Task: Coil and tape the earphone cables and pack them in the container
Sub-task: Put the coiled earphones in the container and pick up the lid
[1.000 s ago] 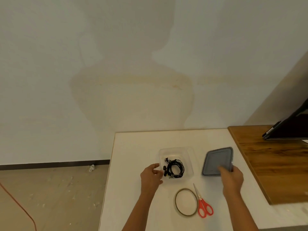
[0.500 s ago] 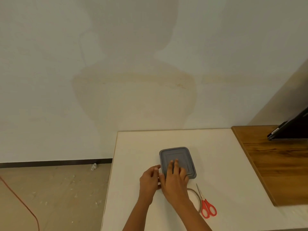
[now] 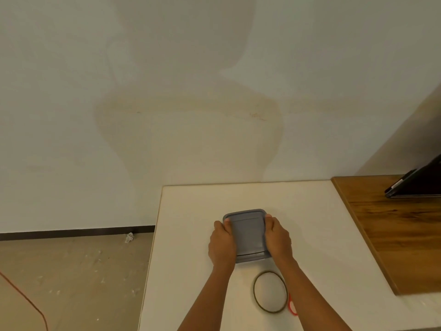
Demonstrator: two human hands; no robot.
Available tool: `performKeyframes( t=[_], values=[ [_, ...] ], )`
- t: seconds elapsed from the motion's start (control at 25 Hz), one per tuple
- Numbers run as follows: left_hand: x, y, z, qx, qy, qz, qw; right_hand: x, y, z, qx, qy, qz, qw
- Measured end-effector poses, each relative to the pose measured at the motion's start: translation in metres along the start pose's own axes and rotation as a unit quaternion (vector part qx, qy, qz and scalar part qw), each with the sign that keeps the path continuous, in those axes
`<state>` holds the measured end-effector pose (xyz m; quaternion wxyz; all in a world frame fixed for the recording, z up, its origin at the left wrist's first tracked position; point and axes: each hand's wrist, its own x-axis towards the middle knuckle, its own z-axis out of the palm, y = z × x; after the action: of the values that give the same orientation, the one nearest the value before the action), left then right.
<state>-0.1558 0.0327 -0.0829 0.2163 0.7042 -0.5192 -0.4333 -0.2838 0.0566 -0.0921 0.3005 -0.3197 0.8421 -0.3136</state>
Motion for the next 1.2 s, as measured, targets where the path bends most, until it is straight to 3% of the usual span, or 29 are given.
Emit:
performKeyframes(
  t=[0.16,0.4,0.72,0.84,1.0,1.04,1.12,1.2],
  values=[
    [0.009,-0.006,0.006,-0.045,0.046,0.039,0.997,0.009,0.006,0.003,0.030,0.012,-0.030,0.999],
    [0.024,-0.007,0.006,-0.072,0.039,0.061,0.995,0.016,0.006,0.007,0.018,0.040,-0.041,0.998],
    [0.083,0.024,0.001,-0.016,0.035,0.056,0.998,0.062,-0.033,0.019,0.055,0.023,-0.015,0.998],
    [0.092,0.030,0.001,-0.005,0.039,0.057,0.998,0.073,-0.041,0.024,0.023,0.018,0.016,0.999],
    [0.086,0.033,-0.008,-0.007,0.019,-0.002,1.000,0.073,-0.040,-0.001,-0.051,-0.029,0.050,0.997],
    [0.080,0.029,-0.013,-0.002,0.018,-0.013,1.000,0.062,-0.032,-0.016,-0.076,-0.019,0.027,0.997],
    [0.064,0.015,-0.023,-0.011,0.023,-0.013,1.000,0.030,-0.003,-0.045,-0.179,-0.051,-0.101,0.977],
    [0.042,0.002,-0.033,-0.061,0.017,-0.001,0.998,-0.014,0.027,-0.058,-0.332,-0.168,-0.232,0.899]
  ],
)
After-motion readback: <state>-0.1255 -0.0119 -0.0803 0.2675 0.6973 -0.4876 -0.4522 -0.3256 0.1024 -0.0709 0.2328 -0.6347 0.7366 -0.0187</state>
